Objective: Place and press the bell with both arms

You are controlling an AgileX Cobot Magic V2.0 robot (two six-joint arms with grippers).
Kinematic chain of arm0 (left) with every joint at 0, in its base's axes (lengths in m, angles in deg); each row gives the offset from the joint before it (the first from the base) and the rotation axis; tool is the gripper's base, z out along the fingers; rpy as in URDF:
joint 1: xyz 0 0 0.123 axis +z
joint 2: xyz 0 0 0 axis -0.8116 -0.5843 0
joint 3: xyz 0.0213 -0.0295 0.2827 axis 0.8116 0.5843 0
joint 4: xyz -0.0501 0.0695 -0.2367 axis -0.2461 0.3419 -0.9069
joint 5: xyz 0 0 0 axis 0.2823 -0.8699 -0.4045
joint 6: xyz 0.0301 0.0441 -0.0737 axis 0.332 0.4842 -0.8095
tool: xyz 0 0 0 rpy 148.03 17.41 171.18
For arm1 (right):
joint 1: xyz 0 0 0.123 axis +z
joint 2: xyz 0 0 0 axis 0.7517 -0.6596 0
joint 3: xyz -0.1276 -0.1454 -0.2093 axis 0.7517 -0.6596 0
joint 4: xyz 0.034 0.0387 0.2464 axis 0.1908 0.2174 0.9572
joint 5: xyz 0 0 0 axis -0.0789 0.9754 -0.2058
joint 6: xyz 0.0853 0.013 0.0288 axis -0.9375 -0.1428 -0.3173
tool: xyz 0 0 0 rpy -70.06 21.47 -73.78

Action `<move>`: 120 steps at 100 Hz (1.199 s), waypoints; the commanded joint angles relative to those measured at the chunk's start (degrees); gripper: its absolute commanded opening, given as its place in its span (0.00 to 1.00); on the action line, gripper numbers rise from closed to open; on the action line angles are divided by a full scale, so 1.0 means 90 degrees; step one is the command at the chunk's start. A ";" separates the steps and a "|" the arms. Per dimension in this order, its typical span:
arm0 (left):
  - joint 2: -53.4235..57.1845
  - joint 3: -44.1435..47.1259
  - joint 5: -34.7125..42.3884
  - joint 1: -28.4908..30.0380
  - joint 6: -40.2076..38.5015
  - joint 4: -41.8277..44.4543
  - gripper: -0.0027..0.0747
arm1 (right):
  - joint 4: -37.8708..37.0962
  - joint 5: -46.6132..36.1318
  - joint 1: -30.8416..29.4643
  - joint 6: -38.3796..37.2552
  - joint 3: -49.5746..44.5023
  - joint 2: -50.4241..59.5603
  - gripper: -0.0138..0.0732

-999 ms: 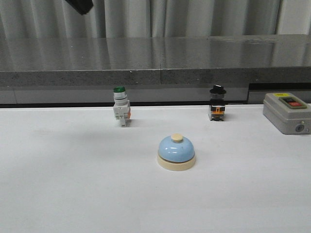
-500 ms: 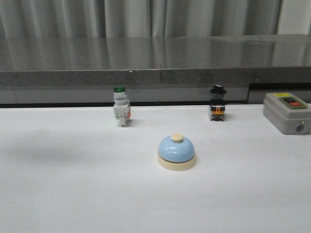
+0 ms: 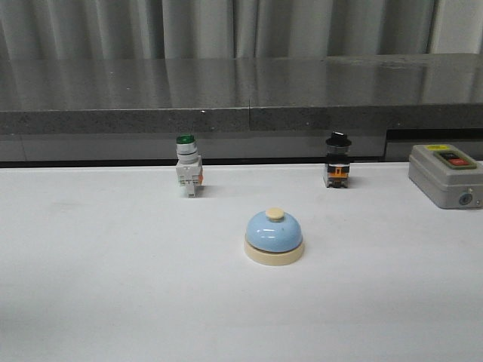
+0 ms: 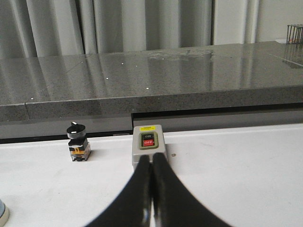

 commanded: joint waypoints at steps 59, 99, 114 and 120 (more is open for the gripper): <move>0.4680 0.3738 0.1960 0.0028 -0.0073 0.0417 0.01 | 0.0014 -0.0551 -0.0026 0.0005 0.0091 0.0075 0.09; 0.5830 0.5712 0.4092 -0.0052 -0.0076 0.0645 0.01 | 0.0014 -0.0551 -0.0026 0.0005 0.0091 0.0075 0.09; 0.6011 0.6132 0.4715 -0.0248 -0.0076 0.0865 0.01 | 0.0014 -0.0551 -0.0026 0.0005 0.0091 0.0075 0.09; 0.6124 0.6264 0.4773 -0.0326 -0.0249 0.0895 0.01 | 0.0014 -0.0551 -0.0026 0.0005 0.0091 0.0075 0.09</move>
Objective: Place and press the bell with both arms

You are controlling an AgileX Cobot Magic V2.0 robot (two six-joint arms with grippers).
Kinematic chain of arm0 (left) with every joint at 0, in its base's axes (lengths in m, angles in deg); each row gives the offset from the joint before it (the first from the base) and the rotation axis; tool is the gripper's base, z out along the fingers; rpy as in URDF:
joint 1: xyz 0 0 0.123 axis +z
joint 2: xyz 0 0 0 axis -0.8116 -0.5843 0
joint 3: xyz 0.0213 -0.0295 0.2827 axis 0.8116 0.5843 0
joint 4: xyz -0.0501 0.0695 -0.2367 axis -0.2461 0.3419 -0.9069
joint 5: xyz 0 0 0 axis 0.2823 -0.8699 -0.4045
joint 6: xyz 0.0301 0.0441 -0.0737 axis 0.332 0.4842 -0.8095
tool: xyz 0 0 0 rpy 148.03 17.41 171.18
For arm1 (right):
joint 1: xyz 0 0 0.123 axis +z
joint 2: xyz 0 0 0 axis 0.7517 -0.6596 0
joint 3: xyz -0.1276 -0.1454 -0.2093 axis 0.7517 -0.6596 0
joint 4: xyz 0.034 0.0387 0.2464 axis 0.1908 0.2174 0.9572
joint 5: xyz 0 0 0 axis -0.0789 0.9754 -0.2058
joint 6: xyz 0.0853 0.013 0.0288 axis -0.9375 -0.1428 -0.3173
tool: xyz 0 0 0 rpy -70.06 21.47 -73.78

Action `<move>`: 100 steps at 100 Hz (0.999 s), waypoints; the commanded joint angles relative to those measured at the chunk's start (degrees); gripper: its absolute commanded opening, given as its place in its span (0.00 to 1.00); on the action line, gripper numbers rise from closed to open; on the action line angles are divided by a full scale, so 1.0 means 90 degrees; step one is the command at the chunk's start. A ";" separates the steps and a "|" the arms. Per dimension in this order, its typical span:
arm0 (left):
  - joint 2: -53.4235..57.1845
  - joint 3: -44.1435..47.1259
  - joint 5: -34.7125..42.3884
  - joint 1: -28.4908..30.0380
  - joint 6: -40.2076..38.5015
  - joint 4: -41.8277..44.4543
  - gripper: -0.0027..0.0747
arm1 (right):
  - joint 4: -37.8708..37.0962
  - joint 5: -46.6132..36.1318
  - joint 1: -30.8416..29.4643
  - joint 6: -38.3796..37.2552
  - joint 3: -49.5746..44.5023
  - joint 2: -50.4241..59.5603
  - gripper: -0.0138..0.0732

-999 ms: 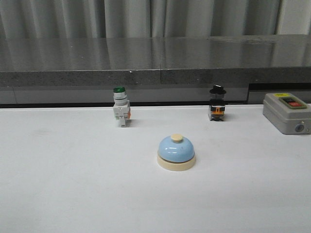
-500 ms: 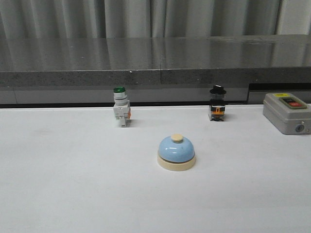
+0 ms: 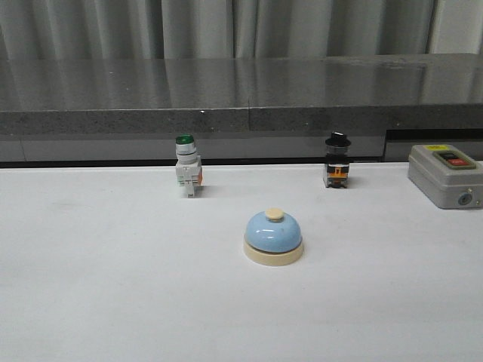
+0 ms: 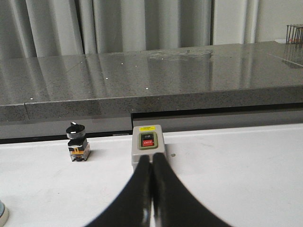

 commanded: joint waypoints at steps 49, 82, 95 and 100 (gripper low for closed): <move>0.0768 0.0561 0.0704 -0.0200 -0.0806 0.0154 0.01 | 0.0014 -0.0551 -0.0026 0.0005 0.0091 0.0075 0.09; 0.0768 0.0561 0.0704 -0.0200 -0.0806 0.0154 0.01 | 0.0014 -0.0551 -0.0026 0.0005 0.0091 0.0075 0.09; 0.0768 0.0561 0.0704 -0.0200 -0.0806 0.0154 0.01 | 0.0014 -0.0551 -0.0026 0.0005 0.0091 0.0075 0.09; 0.0768 0.0561 0.0704 -0.0200 -0.0806 0.0154 0.01 | 0.0014 -0.0551 -0.0026 0.0005 0.0091 0.0075 0.09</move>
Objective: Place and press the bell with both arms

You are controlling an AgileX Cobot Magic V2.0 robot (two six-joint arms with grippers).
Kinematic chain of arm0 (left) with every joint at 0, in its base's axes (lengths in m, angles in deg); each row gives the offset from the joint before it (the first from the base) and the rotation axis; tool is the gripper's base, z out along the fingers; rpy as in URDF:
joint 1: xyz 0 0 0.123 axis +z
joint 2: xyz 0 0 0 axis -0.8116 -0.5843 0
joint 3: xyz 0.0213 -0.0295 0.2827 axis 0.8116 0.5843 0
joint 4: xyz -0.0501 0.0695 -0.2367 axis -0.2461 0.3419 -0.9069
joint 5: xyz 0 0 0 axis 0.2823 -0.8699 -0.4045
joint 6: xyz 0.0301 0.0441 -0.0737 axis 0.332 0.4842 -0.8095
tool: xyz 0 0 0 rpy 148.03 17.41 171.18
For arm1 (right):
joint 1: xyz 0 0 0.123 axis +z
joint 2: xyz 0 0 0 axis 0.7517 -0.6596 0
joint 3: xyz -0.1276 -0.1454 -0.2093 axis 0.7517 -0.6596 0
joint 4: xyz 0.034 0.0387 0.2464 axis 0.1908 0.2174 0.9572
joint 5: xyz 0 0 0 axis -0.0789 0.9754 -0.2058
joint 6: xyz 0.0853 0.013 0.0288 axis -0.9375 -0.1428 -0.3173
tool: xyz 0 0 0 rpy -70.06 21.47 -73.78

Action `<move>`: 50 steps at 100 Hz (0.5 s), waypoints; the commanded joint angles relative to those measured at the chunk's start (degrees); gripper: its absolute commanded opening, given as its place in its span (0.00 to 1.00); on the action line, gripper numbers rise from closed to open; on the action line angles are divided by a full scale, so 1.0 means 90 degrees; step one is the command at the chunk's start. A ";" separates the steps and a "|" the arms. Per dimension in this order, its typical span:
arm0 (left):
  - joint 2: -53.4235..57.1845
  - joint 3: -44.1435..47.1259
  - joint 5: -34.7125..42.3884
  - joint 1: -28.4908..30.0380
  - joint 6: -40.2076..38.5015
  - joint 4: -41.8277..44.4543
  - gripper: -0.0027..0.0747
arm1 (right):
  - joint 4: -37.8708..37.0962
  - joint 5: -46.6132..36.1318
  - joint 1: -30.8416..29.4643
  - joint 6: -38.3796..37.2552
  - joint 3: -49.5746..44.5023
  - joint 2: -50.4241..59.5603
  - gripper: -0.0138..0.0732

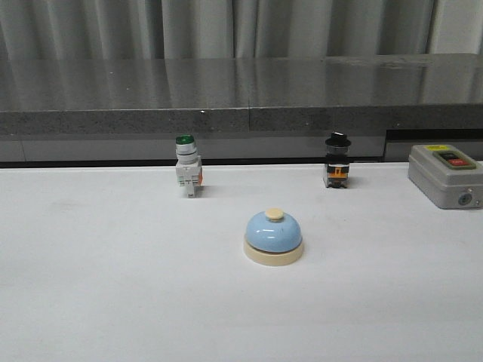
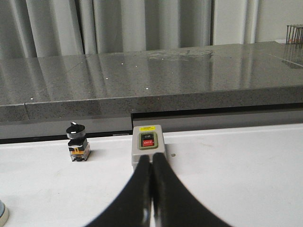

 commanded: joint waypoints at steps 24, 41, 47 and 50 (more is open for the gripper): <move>0.0193 0.0266 0.0485 -0.0049 -0.0059 -0.0050 0.01 | 0.0014 -0.0346 -0.0026 0.0005 0.0223 0.0069 0.09; 0.0193 0.0266 0.0485 -0.0049 -0.0059 -0.0050 0.01 | 0.0007 0.0724 -0.0026 0.0005 0.1046 -0.0099 0.09; 0.0193 0.0266 0.0485 -0.0049 -0.0059 -0.0050 0.01 | 0.0007 0.1132 -0.0026 0.0005 0.1374 -0.0365 0.09; 0.0193 0.0266 0.0485 -0.0049 -0.0059 -0.0050 0.01 | 0.0007 0.1386 -0.0026 0.0005 0.1539 -0.0524 0.09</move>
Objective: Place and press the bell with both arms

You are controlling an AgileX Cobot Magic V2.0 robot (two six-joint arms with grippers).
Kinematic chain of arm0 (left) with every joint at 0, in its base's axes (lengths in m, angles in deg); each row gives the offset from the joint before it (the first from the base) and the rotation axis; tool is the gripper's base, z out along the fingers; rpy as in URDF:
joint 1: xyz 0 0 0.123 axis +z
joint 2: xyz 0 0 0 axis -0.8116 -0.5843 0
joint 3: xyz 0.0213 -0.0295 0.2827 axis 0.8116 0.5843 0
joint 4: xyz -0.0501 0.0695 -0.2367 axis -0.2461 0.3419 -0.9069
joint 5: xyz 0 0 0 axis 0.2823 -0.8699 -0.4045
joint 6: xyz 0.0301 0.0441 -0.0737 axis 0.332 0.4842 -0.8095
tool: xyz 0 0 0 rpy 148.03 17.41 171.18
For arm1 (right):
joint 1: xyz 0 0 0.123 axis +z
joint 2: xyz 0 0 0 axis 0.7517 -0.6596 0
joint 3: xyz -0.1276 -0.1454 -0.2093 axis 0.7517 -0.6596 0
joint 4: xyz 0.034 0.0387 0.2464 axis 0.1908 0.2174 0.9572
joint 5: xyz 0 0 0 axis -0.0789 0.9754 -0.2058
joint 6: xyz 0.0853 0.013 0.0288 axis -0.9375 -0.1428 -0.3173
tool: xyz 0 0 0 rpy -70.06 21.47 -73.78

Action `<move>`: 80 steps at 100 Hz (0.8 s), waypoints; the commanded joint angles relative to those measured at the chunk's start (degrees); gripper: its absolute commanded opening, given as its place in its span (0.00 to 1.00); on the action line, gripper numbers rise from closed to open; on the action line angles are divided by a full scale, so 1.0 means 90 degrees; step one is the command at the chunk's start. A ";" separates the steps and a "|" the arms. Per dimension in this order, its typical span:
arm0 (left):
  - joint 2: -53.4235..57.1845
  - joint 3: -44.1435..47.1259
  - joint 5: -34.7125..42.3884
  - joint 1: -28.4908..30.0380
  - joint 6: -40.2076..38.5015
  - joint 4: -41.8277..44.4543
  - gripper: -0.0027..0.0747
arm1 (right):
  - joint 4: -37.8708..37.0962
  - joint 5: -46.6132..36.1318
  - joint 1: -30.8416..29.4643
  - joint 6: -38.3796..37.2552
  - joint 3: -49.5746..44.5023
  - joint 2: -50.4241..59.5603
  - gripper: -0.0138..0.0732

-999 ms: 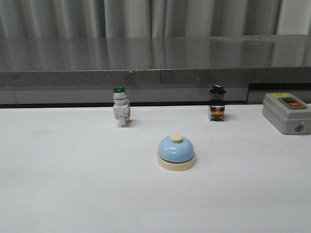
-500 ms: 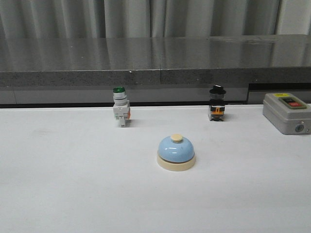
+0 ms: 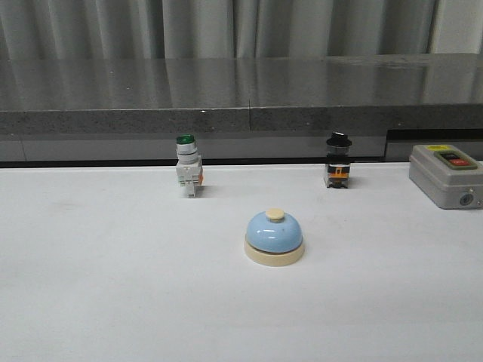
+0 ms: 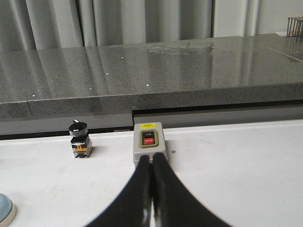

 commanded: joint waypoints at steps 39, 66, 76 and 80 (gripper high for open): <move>0.0193 0.0266 0.0485 -0.0049 -0.0059 -0.0050 0.01 | 0.0026 0.0735 -0.0026 0.0005 0.2607 -0.3548 0.09; 0.0193 0.0266 0.0485 -0.0049 -0.0059 -0.0050 0.01 | 0.0344 0.0347 0.0097 0.0005 0.3754 -0.5312 0.09; 0.0193 0.0266 0.0485 -0.0049 -0.0059 -0.0050 0.01 | 0.0344 0.0741 0.0425 0.0010 0.4380 -0.5970 0.09; 0.0193 0.0266 0.0485 -0.0049 -0.0059 -0.0050 0.01 | 0.0344 0.0896 0.0613 0.0018 0.4657 -0.6196 0.09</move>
